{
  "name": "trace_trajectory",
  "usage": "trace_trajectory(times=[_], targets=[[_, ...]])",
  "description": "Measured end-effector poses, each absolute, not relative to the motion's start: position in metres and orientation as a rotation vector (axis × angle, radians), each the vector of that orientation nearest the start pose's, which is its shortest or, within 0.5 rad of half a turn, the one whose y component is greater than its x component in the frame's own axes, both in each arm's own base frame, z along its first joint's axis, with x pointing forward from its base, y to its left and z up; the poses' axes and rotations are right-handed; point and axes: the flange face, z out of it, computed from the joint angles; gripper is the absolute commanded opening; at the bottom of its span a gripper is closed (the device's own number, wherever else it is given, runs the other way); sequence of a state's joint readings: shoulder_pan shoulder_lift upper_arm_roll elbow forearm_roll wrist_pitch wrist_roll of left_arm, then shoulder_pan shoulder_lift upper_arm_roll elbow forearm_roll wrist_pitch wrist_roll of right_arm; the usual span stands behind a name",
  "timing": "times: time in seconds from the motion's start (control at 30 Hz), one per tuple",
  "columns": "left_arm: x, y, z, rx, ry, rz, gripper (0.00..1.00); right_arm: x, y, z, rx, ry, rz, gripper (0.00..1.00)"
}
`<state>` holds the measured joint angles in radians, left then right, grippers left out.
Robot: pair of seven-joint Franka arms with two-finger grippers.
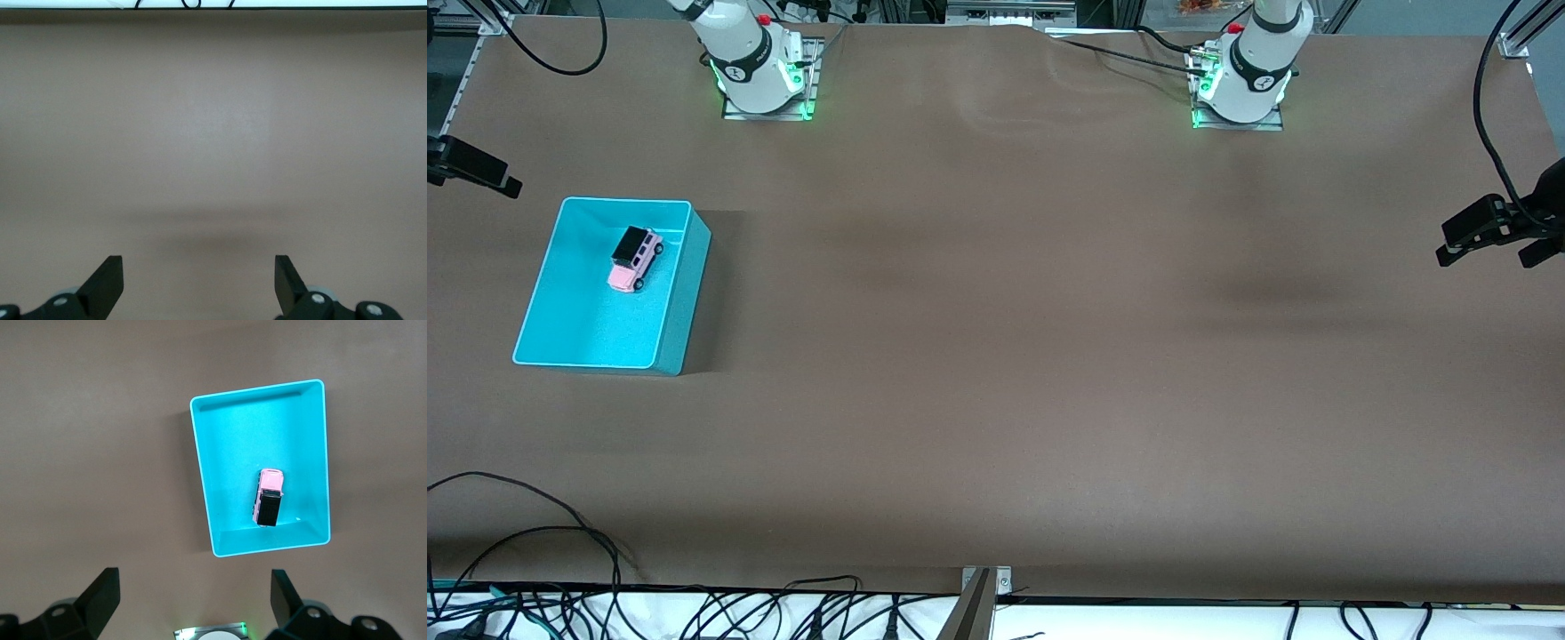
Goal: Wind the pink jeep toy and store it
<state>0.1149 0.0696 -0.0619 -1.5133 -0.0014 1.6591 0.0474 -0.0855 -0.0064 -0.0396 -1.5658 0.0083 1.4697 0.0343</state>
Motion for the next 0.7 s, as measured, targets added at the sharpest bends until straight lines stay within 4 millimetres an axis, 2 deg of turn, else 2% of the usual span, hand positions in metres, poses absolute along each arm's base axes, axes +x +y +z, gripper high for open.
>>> trace_trajectory(times=[0.17,0.7], targets=[[0.5842,0.0321,0.6204,-3.141,-0.009,-0.120,1.00,0.5387,-0.0568,0.6218,-3.119,0.221,0.140,1.00],[0.5842,0.0320,0.6204,-3.141,-0.009,-0.120,1.00,0.5415,-0.0619,0.6155,-3.117,0.228,0.158,1.00]])
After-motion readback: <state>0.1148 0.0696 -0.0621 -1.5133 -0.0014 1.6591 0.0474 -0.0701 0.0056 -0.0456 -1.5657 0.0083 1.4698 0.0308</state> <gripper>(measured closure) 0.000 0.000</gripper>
